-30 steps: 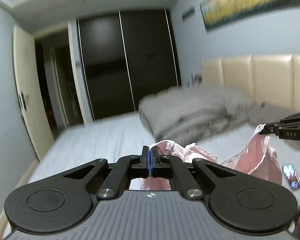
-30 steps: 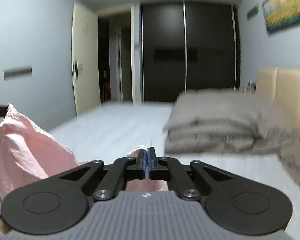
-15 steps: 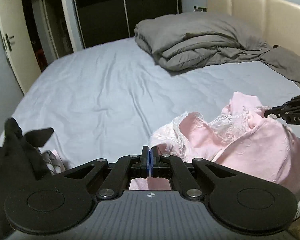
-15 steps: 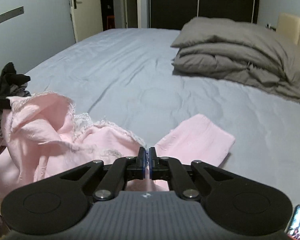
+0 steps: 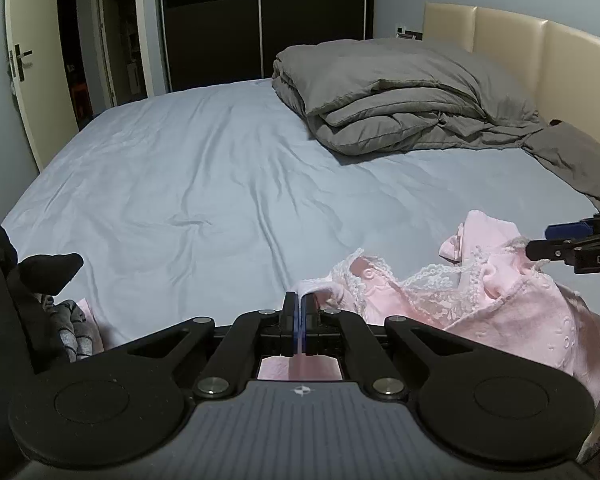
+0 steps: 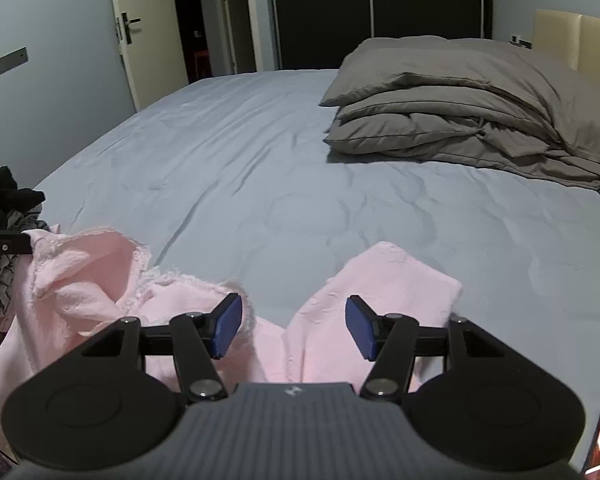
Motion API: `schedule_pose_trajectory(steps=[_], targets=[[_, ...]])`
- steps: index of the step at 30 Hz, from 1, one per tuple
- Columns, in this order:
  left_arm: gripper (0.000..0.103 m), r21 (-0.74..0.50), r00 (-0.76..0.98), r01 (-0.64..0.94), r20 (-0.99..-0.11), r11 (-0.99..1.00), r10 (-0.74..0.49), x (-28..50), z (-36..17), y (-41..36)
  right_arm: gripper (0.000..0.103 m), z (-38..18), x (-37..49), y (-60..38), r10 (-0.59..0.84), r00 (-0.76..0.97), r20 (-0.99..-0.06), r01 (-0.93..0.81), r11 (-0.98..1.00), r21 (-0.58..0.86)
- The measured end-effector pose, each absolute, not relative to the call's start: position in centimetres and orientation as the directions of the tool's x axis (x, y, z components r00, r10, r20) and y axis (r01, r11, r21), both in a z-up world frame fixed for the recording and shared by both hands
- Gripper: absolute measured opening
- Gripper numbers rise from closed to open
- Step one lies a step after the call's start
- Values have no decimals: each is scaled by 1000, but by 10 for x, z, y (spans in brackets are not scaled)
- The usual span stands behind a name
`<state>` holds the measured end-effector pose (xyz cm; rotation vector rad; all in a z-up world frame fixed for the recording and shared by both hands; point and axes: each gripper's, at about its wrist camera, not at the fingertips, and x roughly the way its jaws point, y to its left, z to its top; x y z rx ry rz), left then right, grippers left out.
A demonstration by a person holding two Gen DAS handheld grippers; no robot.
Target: Fold clothes
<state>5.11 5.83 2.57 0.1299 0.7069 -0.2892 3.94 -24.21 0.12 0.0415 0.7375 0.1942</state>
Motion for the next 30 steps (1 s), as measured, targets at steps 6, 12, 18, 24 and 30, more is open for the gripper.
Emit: schedule_pose_trajectory(steps=[6,12,18,24,30], targets=[[0,13,726,287,-655,958,-208,49,25,67,62,0,31,-251,184,714,-676,-168,982,90],[0,12,730,295,-648,956,-217,41,26,73,66,2,17,-256,190,712,-675,-193,979,71],[0,13,735,299,-641,954,-222,32,29,78,67,4,7,-267,208,716,-667,-193,976,96],[0,7,739,289,-637,957,-219,28,31,84,67,6,-3,-278,228,718,-658,-195,973,125],[0,-11,729,250,-656,968,-195,32,30,89,67,10,-9,-284,365,694,-621,-246,930,272]])
